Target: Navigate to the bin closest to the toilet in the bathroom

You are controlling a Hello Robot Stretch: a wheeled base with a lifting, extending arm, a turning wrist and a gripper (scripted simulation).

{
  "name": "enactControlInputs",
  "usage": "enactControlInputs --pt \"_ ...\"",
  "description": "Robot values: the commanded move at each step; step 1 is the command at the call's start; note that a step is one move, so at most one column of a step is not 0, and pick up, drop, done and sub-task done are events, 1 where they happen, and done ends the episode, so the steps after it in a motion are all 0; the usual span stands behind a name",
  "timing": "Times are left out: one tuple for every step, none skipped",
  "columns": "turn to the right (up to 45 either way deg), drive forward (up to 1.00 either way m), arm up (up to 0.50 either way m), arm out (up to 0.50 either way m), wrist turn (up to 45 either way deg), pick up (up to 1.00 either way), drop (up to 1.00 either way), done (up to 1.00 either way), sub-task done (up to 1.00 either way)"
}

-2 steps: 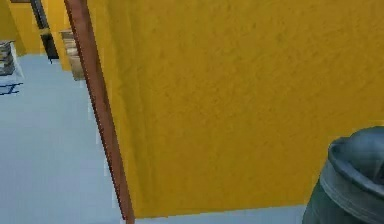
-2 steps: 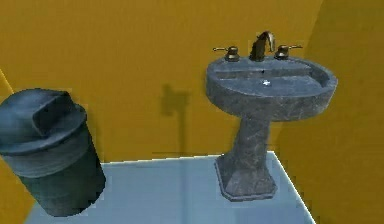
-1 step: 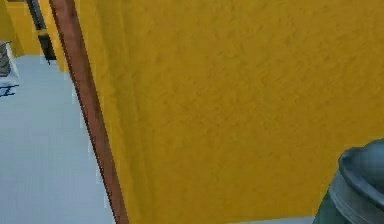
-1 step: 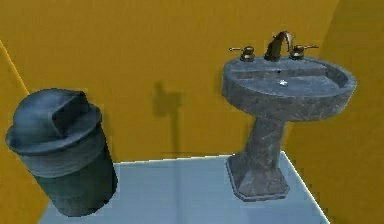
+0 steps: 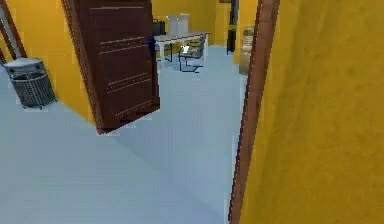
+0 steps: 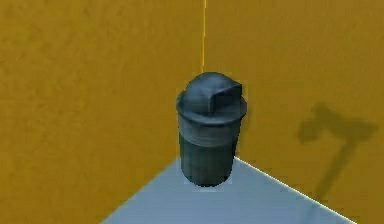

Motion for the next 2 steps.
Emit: enactControlInputs --pt "-45.0 0.00 0.00 0.00 0.0 0.00 0.00 0.00 0.00" --pt "0.0 1.00 0.00 0.00 0.0 0.00 0.00 0.00 0.00"
